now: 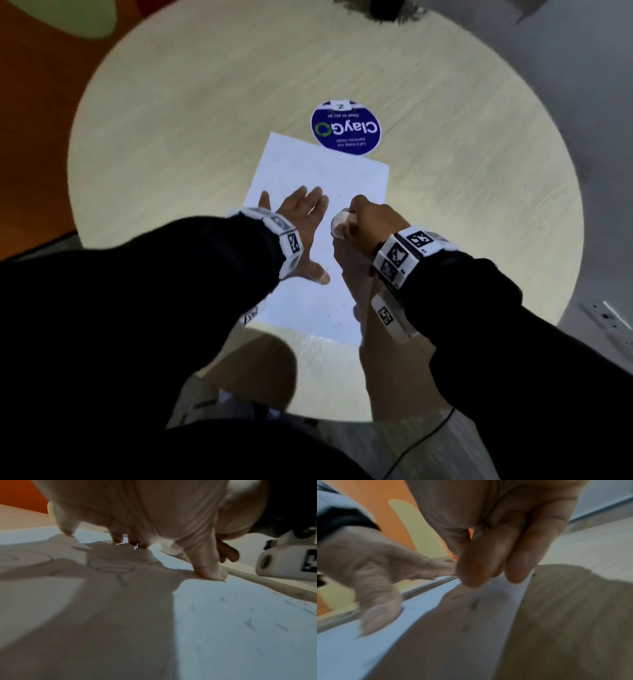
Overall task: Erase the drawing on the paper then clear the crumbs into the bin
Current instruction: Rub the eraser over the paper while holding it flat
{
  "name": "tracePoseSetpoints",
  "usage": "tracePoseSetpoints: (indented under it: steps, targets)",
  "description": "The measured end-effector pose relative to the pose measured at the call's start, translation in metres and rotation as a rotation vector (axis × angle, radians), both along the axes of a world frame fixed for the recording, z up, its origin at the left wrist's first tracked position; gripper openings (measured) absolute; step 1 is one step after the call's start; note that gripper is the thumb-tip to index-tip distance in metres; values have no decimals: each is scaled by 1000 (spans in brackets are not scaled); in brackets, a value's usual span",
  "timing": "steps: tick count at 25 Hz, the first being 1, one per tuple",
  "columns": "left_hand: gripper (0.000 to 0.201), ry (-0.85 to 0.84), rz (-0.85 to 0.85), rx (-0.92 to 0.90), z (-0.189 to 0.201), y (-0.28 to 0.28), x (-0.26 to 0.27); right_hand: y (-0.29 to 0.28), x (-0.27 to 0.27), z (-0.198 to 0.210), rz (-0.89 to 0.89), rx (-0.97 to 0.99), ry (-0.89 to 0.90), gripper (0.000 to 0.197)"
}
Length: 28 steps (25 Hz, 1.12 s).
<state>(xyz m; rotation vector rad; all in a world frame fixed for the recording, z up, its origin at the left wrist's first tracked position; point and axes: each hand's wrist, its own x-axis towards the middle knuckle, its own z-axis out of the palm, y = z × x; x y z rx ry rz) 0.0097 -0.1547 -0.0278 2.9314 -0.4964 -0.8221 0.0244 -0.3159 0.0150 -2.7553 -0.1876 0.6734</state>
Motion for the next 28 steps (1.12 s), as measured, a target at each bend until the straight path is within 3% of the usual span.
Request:
tracePoseSetpoints:
  steps: [6,10,14,18,23,28]
  targets:
    - [130,50,14,-28,8,-5,-3,1,-26,-3,60,-43,19,24]
    - [129,68,16,-25,9,-4,-3,-1,1,3,-29,4,-30,25]
    - [130,78,3,-5,14,-5,-3,0,-28,-6,57,-65,-22,21]
    - [129,86,5,6,14,-6,-4,-2,1,1,-77,-10,0,22]
    - [127,105,-6,29,18,-6,-6,-1,-30,-2,28,-76,-16,22]
    - [127,89,13,26,16,-8,-10,-6,-5,0,-26,-7,6,22]
